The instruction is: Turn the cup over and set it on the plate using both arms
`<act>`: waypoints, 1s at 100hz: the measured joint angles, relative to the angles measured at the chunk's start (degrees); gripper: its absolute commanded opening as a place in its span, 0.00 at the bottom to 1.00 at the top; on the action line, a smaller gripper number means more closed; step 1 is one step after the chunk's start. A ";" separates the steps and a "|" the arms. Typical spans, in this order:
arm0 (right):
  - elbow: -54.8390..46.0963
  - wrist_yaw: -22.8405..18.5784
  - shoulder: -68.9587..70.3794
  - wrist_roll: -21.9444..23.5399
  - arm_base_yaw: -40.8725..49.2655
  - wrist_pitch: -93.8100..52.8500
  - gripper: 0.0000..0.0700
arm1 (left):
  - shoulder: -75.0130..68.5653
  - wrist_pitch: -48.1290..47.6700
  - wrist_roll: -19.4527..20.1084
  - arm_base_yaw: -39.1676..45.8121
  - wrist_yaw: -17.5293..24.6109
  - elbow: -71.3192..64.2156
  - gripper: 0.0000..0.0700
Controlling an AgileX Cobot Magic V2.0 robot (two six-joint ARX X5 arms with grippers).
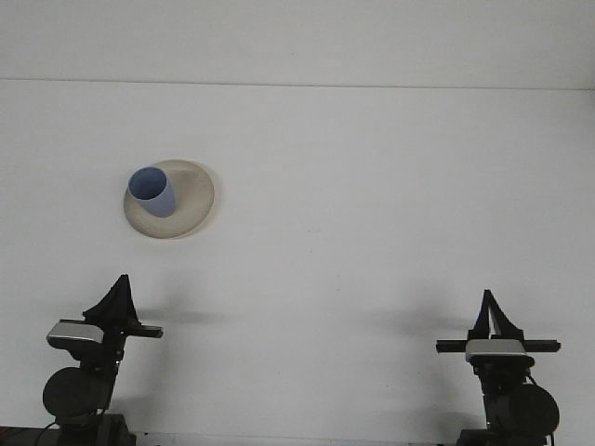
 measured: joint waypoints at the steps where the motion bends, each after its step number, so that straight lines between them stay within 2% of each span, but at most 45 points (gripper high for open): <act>1: -0.48 -0.33 0.09 -0.24 -0.15 0.09 0.01 | 0.00 0.02 0.02 0.00 0.00 0.00 0.02; 16: -6.49 -2.64 0.09 -2.51 -1.42 0.35 0.01 | 0.00 -0.11 0.00 0.00 -0.02 0.00 0.02; 100: -6.43 -2.67 0.00 -3.13 -1.73 3.93 0.01 | 0.02 -0.15 -0.13 0.00 -0.02 0.00 0.02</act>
